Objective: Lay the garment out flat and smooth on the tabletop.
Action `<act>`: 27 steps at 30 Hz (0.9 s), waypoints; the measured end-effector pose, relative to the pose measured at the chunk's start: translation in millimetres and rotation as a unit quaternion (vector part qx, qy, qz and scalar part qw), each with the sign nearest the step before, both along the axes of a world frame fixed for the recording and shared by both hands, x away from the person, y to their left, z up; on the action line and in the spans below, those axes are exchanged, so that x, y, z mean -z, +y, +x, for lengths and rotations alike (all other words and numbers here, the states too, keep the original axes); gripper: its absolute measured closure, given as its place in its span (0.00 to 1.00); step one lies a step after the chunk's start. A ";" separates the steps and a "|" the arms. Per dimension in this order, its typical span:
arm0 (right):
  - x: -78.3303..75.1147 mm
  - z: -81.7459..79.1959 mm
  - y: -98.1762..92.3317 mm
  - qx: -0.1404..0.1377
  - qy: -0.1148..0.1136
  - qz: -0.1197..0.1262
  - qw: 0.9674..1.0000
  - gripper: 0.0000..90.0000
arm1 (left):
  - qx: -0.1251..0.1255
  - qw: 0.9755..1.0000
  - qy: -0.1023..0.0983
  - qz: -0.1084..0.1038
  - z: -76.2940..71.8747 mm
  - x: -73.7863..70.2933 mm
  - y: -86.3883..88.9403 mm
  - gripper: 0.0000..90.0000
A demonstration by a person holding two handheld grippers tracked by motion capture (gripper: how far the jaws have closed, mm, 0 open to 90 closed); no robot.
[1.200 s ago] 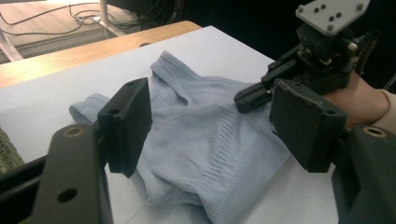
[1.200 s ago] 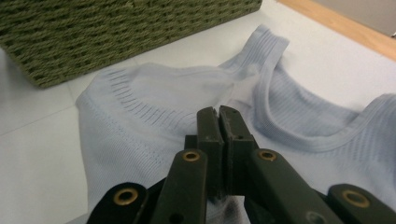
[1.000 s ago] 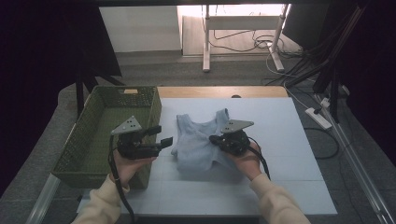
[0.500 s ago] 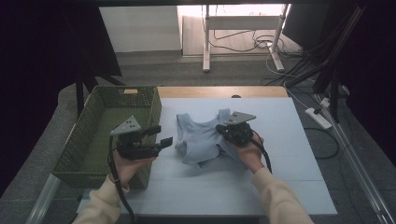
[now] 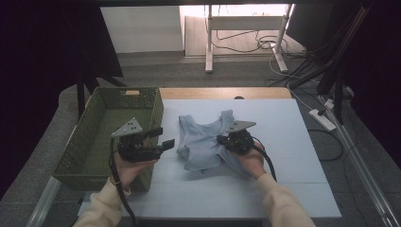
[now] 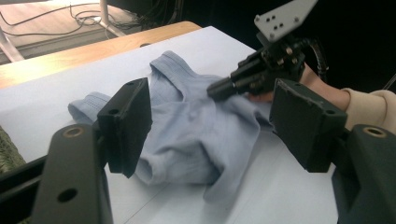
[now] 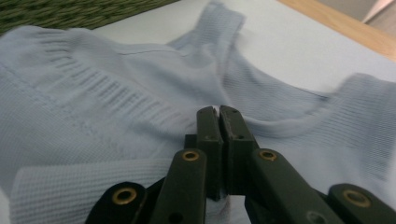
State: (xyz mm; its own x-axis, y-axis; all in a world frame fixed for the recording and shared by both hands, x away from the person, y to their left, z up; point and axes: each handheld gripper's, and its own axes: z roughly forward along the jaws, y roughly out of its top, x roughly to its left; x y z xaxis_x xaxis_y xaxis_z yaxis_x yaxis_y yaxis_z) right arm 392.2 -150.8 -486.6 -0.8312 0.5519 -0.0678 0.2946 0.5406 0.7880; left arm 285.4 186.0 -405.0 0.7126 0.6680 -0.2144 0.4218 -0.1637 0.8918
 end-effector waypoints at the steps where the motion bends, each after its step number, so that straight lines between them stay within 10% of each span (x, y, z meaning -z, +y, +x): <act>1: 1.4 -2.3 3.7 -0.005 -0.003 -0.005 1.000 0.94 | 0.000 1.000 0.000 0.000 0.0 0.1 -0.1 0.34; 14: -28.7 -37.5 -16.8 0.012 -0.030 0.035 0.999 0.50 | -0.001 1.000 0.000 0.000 -0.6 0.2 0.4 0.33; 18: -34.0 -56.1 -32.2 0.016 -0.004 0.080 0.997 0.51 | 0.002 1.000 -0.001 0.001 -1.4 -0.1 -2.1 0.33; 27: -16.3 -93.5 -37.1 -0.017 0.052 0.062 0.997 0.51 | 0.004 1.000 0.000 0.002 -1.5 0.4 -3.3 0.33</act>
State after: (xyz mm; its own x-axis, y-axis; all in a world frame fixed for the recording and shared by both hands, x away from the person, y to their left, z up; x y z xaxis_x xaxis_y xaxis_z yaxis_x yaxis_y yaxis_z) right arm 298.7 -187.9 -470.2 -0.8482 0.5224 0.0878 0.3624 0.4514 0.8154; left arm 283.9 182.7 -405.4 0.7175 0.6633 -0.2129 0.4212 -0.1697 0.8909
